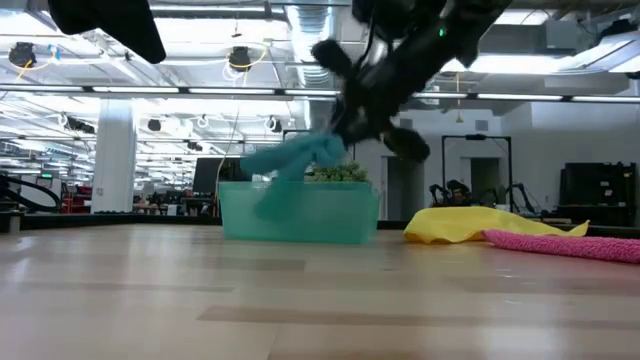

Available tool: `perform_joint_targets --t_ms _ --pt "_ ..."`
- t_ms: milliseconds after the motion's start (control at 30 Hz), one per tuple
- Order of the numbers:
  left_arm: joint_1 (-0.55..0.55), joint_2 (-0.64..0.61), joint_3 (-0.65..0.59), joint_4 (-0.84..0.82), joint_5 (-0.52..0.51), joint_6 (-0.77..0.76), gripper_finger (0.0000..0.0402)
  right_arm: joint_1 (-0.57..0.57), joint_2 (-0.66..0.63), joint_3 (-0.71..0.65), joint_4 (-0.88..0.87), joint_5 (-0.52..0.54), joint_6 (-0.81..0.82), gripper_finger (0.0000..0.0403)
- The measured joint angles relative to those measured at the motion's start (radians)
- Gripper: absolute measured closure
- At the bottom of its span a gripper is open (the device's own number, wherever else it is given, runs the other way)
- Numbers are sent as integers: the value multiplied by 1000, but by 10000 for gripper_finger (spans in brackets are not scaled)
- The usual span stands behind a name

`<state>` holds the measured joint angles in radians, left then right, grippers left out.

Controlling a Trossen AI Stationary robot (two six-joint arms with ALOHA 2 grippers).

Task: Fold microfiber towels
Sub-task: Put the blue micro fiber cloth into the green bin

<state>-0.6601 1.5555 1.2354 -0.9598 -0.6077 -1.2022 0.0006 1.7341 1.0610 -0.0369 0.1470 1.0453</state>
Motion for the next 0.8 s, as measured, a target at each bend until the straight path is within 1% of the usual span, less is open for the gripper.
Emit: perform_joint_targets --t_ms 233,333,433,533,800 --pt "0 0 0 -4 -23 5 401 -51 75 0 1 -93 42 379" --pt "0 0 0 -5 -34 5 401 -51 80 0 -51 -105 59 370" --pt "0 0 0 -10 -44 5 401 -50 79 0 -48 -108 14 337" --pt "0 0 -2 -10 -46 14 401 -55 79 0 -49 -108 -7 297" --pt "0 0 -3 -11 -60 39 401 -91 77 2 -72 -178 -27 158"
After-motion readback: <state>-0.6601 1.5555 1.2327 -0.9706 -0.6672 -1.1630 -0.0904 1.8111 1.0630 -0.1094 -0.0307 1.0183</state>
